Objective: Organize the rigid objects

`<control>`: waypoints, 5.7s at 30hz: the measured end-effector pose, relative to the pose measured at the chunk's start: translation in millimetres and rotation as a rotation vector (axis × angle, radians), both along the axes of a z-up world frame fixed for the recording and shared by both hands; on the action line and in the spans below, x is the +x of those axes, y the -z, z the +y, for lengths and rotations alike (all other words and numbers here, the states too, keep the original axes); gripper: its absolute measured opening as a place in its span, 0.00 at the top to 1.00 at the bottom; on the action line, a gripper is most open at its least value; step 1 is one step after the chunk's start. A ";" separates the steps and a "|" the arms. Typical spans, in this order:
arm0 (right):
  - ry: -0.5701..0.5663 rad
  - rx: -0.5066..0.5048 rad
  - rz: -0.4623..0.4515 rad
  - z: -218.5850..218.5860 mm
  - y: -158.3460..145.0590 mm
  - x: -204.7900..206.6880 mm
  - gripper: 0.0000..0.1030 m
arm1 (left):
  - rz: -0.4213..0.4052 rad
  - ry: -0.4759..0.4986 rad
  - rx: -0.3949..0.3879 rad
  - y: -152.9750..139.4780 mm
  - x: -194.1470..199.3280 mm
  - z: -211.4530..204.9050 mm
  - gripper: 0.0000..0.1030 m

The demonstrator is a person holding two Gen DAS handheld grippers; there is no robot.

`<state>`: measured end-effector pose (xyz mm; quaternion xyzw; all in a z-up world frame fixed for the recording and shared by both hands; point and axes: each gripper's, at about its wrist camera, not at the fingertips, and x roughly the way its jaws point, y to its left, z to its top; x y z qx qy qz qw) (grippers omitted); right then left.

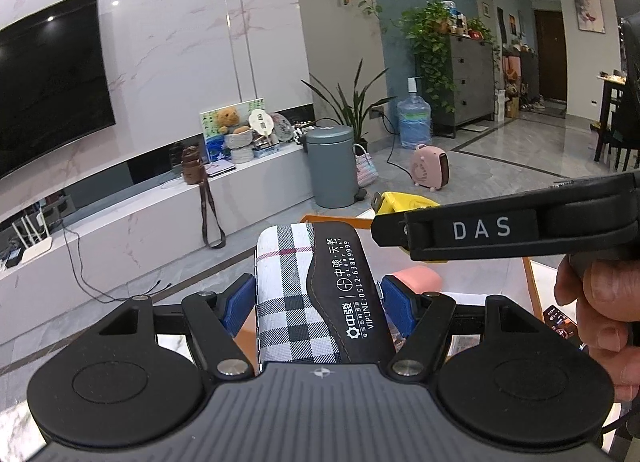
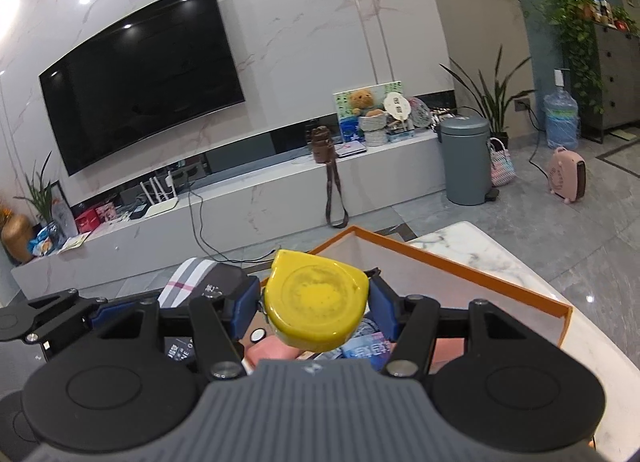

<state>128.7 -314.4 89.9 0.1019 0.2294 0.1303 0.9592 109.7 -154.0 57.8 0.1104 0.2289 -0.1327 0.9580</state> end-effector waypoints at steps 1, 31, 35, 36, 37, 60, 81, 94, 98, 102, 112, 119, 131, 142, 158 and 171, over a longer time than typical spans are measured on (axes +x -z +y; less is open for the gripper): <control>0.007 0.005 0.002 -2.9 0.5 1.4 0.41 | -0.001 0.004 0.003 -0.6 1.8 -2.0 0.23; 0.112 -0.065 0.332 -63.4 43.6 65.2 0.41 | 0.333 0.215 0.225 39.2 81.5 -56.9 0.23; 0.073 -0.096 0.375 -51.5 51.2 69.5 0.41 | 0.367 0.204 0.270 47.0 93.1 -45.0 0.23; 0.066 -0.105 0.384 -49.1 52.5 71.3 0.41 | 0.377 0.207 0.275 48.4 96.5 -43.0 0.23; 0.059 -0.115 0.392 -46.7 53.7 72.8 0.41 | 0.386 0.212 0.288 50.4 98.7 -41.6 0.23; 0.020 -0.252 0.564 -11.1 93.5 122.2 0.41 | 0.528 0.305 0.502 85.3 161.8 -39.6 0.23; 0.058 -0.281 0.568 -1.0 102.8 133.3 0.34 | 0.479 0.260 0.555 88.1 178.9 -60.4 0.18; 0.055 -0.279 0.548 -1.4 91.4 123.4 0.26 | 0.448 0.290 0.607 77.8 170.4 -69.1 0.17; 0.066 -0.271 0.538 -4.8 85.6 120.0 0.26 | 0.439 0.282 0.606 71.2 170.2 -68.4 0.17; 0.071 -0.267 0.524 -6.2 78.9 115.0 0.25 | 0.430 0.275 0.606 62.4 166.9 -68.0 0.17; 0.074 -0.258 0.490 -10.4 57.4 104.8 0.25 | 0.400 0.264 0.612 35.2 153.4 -65.8 0.17; 0.075 -0.261 0.460 -13.4 41.1 95.2 0.25 | 0.395 0.241 0.568 14.1 146.0 -59.1 0.17; 0.101 -0.238 0.356 -23.6 6.5 63.0 0.23 | 0.388 0.115 0.354 -26.1 111.5 -35.2 0.14; 0.114 -0.208 0.252 -30.7 -6.3 24.7 0.23 | 0.296 -0.081 0.100 -34.4 58.8 -12.9 0.14; 0.049 -0.289 0.235 -38.1 16.2 -9.4 0.22 | 0.233 -0.251 0.064 -13.5 11.4 -25.0 0.15; 0.035 -0.347 0.256 -31.1 35.8 -11.1 0.22 | 0.334 -0.245 -0.072 14.3 15.4 -4.9 0.13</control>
